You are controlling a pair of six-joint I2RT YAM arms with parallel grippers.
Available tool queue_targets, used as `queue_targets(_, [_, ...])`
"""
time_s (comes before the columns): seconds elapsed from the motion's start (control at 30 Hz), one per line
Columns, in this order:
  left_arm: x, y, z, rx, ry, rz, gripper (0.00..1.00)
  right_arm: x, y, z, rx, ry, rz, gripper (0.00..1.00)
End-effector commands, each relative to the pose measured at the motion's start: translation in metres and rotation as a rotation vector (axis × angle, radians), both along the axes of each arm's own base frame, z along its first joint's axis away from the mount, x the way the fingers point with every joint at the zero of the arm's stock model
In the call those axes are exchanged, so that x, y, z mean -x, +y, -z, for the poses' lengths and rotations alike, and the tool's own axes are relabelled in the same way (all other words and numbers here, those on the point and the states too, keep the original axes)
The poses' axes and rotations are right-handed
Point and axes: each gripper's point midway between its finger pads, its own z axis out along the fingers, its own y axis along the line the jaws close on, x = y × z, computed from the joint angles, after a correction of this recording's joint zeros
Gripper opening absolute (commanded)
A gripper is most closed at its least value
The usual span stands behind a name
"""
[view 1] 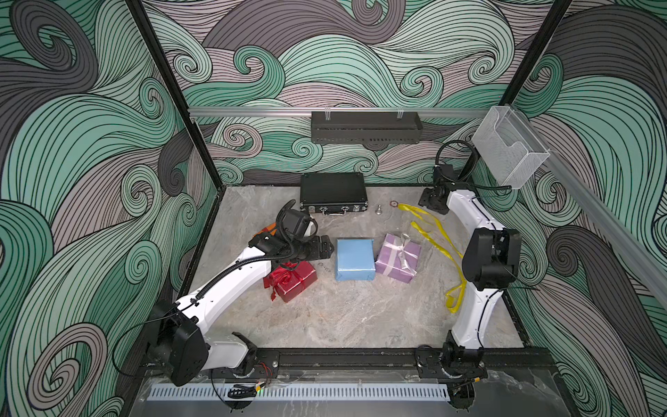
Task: Untie the ribbon bows on the gift boxes
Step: Place the ribbon at the center of the board, then move the gift box to the center of the board.
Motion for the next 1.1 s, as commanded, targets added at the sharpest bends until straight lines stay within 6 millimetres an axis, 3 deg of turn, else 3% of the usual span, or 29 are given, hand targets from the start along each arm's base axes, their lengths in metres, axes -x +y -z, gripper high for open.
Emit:
queue_targets(0.0, [0.003, -0.005, -0.01, -0.003, -0.008, 0.035, 0.95, 0.007, 0.005, 0.009, -0.279, 0.026, 0.078, 0.73])
queue_targets(0.1, [0.005, -0.004, -0.011, -0.02, -0.021, 0.039, 0.95, 0.01, 0.002, 0.007, -0.36, 0.004, 0.117, 0.79])
queue_targets(0.27, [0.006, -0.005, -0.012, -0.027, -0.028, 0.046, 0.97, 0.017, -0.002, -0.03, -0.323, -0.089, 0.108, 0.8])
queue_targets(0.47, [0.008, -0.006, -0.014, -0.031, -0.034, 0.054, 0.98, 0.031, -0.006, -0.057, -0.293, -0.145, 0.124, 0.82])
queue_targets(0.6, [0.009, -0.005, -0.017, -0.043, -0.056, 0.057, 0.99, 0.058, -0.015, -0.088, -0.22, -0.234, 0.169, 0.98])
queue_targets(0.73, [0.012, -0.008, -0.024, -0.044, -0.089, 0.08, 0.99, 0.106, -0.009, -0.113, -0.151, -0.356, 0.172, 0.99])
queue_targets(0.8, [0.017, -0.015, -0.029, -0.034, -0.108, 0.12, 0.99, 0.132, -0.001, -0.113, -0.106, -0.377, 0.161, 0.99])
queue_targets(0.93, [0.039, -0.044, -0.037, -0.019, -0.16, 0.269, 0.98, 0.179, 0.012, -0.083, -0.006, -0.392, 0.173, 0.99])
queue_targets(1.07, [0.073, -0.079, -0.028, -0.046, -0.175, 0.451, 0.98, 0.198, 0.033, -0.044, -0.028, -0.315, 0.071, 0.99])
